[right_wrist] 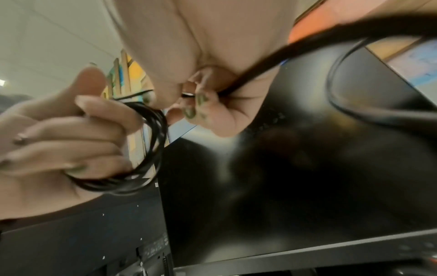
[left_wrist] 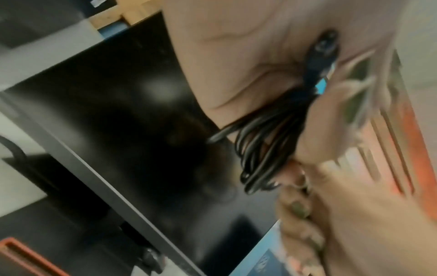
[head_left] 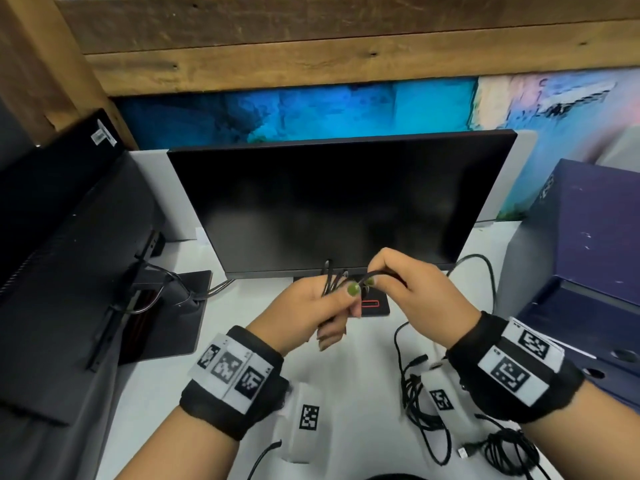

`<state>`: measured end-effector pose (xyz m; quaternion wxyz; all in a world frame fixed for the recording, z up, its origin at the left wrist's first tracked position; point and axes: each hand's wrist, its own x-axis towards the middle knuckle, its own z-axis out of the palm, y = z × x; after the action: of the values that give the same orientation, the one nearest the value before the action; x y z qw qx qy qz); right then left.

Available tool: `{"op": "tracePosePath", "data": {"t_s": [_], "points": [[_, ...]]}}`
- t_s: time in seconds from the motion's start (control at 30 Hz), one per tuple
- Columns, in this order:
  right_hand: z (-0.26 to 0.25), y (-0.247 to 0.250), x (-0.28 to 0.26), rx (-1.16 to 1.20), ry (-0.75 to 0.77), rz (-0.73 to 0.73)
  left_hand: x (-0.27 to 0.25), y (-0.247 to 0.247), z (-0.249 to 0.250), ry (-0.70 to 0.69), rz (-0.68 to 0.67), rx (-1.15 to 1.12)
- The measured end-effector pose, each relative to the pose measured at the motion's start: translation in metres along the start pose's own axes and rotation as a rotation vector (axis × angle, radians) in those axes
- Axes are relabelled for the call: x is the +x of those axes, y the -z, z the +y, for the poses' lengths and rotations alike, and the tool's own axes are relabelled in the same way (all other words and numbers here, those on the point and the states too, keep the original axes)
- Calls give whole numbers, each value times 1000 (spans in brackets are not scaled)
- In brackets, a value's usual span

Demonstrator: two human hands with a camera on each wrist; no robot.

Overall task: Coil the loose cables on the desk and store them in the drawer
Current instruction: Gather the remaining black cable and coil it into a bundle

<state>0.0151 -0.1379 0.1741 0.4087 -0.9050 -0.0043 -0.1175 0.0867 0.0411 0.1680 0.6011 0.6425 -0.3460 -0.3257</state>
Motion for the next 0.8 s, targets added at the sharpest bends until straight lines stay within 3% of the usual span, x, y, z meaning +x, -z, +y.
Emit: {"op": "tracePosePath", "data": {"t_s": [0.13,0.2,0.3,0.4,0.5,0.63,0.73,0.8], "points": [[-1,-2,1,246,26,-41,-4,9,12,-38,-249,-283],[1,-3,2,361,22,-3,-6,12,15,-83,-310,-418],[7,-7,5,512,-61,37,-7,4,22,-210,-151,-611],[10,-23,4,489,-118,-127,-4,-8,32,-274,81,-673],[14,-41,-4,378,-165,-309,1,-16,35,-271,212,-364],[9,-47,-16,274,-189,-425,2,-13,18,-269,440,363],[3,-36,-13,139,-139,-353,5,-4,3,-92,393,946],[4,-27,-9,103,-117,-274,6,0,-4,55,336,1119]]}}
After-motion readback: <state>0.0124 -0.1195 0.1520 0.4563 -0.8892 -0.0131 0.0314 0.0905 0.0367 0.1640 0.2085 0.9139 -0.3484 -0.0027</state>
